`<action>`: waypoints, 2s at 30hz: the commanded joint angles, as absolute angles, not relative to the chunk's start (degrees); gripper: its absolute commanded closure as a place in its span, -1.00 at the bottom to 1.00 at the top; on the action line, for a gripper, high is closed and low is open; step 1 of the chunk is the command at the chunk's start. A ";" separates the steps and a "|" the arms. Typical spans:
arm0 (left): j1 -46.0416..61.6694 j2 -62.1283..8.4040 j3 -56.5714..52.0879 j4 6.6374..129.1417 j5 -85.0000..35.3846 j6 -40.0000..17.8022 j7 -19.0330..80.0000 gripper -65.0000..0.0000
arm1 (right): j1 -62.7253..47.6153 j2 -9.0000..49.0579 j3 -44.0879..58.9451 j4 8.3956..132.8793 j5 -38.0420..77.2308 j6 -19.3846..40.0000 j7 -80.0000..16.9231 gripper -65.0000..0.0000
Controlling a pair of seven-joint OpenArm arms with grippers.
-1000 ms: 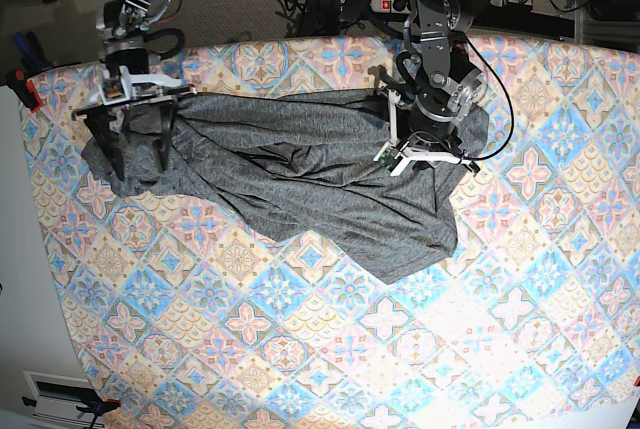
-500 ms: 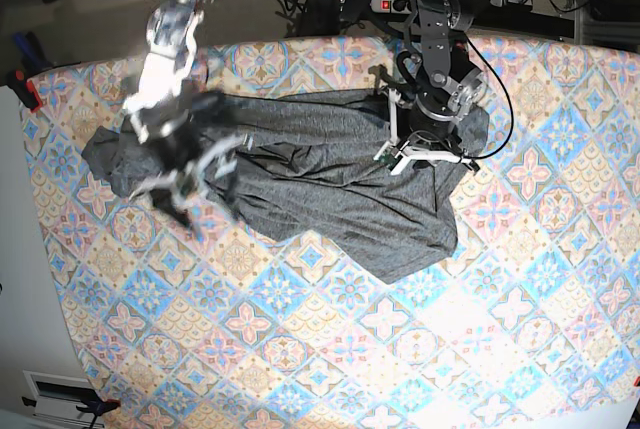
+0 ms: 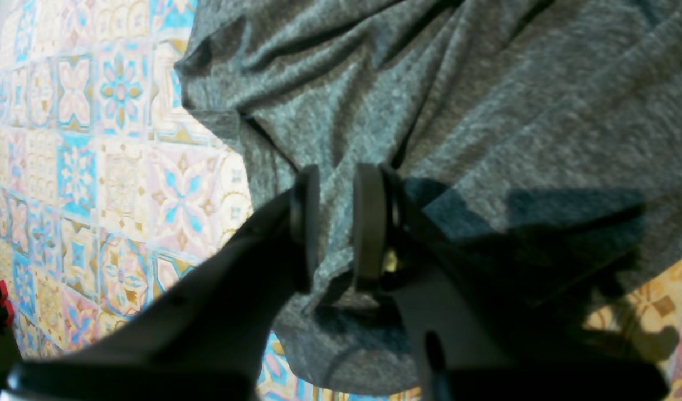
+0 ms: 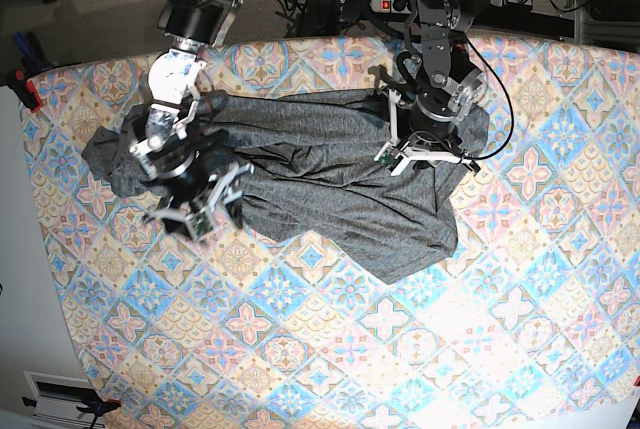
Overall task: Layout the t-shirt on the table in an organized manner, then fold the t-shirt properly
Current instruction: 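Release and lower the right gripper onto the shirt middle to grasp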
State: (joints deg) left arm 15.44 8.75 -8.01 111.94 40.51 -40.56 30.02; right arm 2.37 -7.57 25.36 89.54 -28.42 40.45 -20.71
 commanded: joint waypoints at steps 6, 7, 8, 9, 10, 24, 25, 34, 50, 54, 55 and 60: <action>14.99 9.00 -7.96 112.84 40.22 -40.00 29.05 0.65 | 4.62 -7.52 21.67 82.86 -28.53 40.00 -17.71 -0.09; 14.99 9.00 -7.96 112.84 40.22 -40.00 29.14 0.65 | 4.62 -7.52 21.67 81.80 -28.88 40.00 -17.63 -0.09; 14.99 9.00 -7.96 112.84 40.22 -40.00 29.14 0.65 | 4.62 -7.52 21.67 80.84 -29.23 40.00 -17.45 -0.09; 14.99 9.00 -7.96 112.84 40.22 -40.00 29.14 0.65 | 4.62 -7.52 21.67 79.52 -29.67 40.00 -17.45 -0.09; 14.99 9.00 -7.96 112.84 40.31 -40.00 29.14 0.65 | 4.70 -7.52 21.67 78.46 -29.93 40.00 -17.36 -0.09; 15.08 9.00 -8.04 112.84 40.31 -40.00 29.14 0.65 | 9.27 -6.02 22.02 76.97 -29.93 40.00 -17.71 -0.09; 15.08 9.00 -8.04 112.84 40.31 -40.00 29.14 0.65 | 9.27 -5.93 22.02 76.97 -29.93 40.00 -17.71 -0.09; 15.08 9.00 -8.04 112.84 40.40 -40.00 29.14 0.66 | 9.36 -3.56 22.11 72.04 -29.67 40.00 -17.36 -0.09; 15.08 9.00 -8.04 112.92 40.40 -40.00 29.14 0.66 | 14.29 -3.47 21.93 67.21 -30.02 40.00 -17.27 0.56; 15.34 9.00 -8.13 112.92 40.48 -40.00 29.14 0.66 | 14.29 -3.47 22.11 66.59 -30.02 40.00 -17.27 0.71; 15.52 9.00 -8.13 112.92 40.48 -40.00 29.14 0.66 | 14.29 -3.47 22.11 66.59 -30.11 40.00 -17.27 0.70; 15.78 9.00 -8.13 112.92 40.48 -40.00 29.14 0.66 | 14.29 -3.47 21.85 66.59 -30.11 40.00 -16.92 0.80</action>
